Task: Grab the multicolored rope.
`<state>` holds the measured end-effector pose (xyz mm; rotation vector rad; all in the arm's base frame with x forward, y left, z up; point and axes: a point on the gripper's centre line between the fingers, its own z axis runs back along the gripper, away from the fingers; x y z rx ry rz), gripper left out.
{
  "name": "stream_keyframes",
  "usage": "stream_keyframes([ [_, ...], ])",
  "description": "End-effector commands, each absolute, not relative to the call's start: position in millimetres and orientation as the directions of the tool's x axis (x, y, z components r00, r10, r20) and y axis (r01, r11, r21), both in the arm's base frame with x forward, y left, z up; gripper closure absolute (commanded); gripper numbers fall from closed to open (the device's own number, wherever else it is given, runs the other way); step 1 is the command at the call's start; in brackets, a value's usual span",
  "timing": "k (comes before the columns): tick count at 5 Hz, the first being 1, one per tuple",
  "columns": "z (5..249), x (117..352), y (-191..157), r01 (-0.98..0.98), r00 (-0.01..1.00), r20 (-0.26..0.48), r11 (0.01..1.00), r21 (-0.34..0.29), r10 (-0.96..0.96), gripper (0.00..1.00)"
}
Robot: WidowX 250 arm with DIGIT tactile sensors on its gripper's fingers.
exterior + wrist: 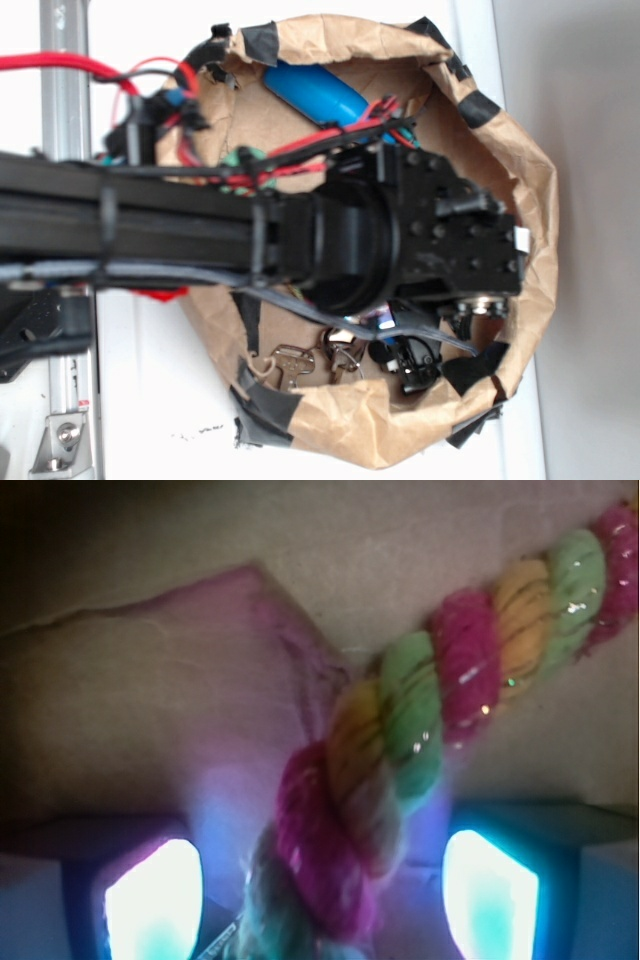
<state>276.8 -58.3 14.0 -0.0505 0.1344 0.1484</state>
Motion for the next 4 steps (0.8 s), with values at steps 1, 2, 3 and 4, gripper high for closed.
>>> stream_keyframes([
  [1,-1,266,-67,-0.146,0.976,-0.171,0.989,-0.039,0.137,1.00],
  [2,7,273,-62,-0.134,0.980,-0.156,0.990,-0.040,0.126,1.00],
  [3,57,289,-42,-0.014,0.999,-0.035,0.999,-0.039,0.013,1.00],
  [4,108,293,-18,0.085,0.990,0.115,0.994,-0.075,-0.076,1.00],
])
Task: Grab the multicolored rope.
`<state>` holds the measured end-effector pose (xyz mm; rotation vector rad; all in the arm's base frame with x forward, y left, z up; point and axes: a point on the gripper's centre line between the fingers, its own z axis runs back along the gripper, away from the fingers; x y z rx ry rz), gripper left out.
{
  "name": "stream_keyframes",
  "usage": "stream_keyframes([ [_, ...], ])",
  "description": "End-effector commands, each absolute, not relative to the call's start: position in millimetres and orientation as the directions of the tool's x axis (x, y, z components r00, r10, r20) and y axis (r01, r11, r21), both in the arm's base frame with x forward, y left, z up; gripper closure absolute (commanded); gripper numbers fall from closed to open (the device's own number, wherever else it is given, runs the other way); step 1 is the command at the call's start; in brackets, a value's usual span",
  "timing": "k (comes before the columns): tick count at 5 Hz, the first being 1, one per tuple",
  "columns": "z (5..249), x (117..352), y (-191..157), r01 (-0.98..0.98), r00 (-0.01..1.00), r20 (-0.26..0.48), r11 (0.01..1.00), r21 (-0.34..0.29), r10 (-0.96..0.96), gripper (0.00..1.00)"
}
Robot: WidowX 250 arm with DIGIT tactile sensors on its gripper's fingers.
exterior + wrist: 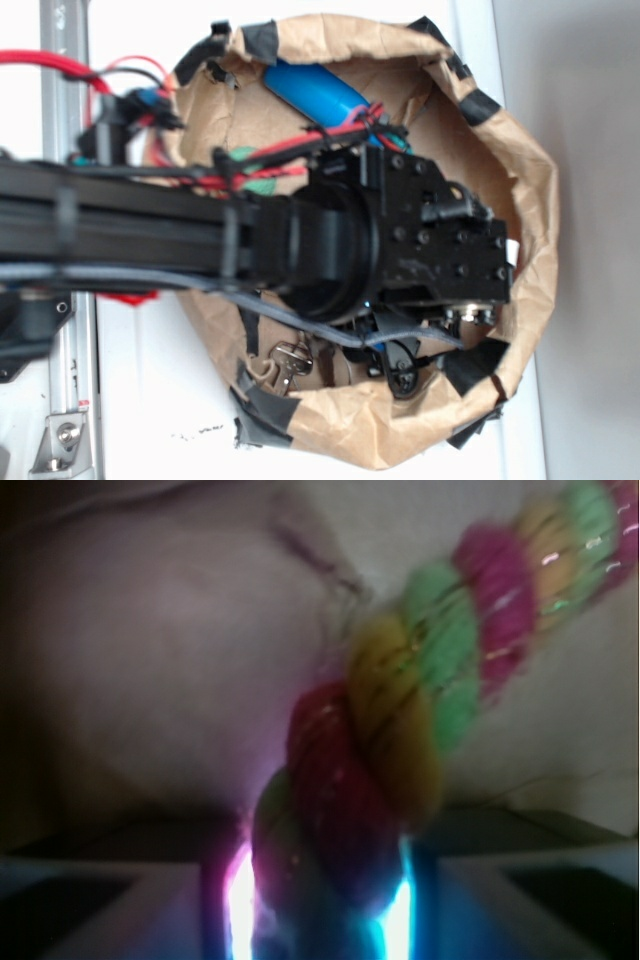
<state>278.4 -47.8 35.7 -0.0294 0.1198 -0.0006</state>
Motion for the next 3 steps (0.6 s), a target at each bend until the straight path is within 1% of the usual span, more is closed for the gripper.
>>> stream_keyframes([
  [1,158,285,-4,0.097,0.979,0.189,0.990,-0.101,-0.077,1.00],
  [2,185,279,-2,0.119,0.972,0.214,0.987,-0.105,-0.094,1.00],
  [3,182,275,-7,0.156,0.969,0.203,0.986,-0.061,-0.141,1.00],
])
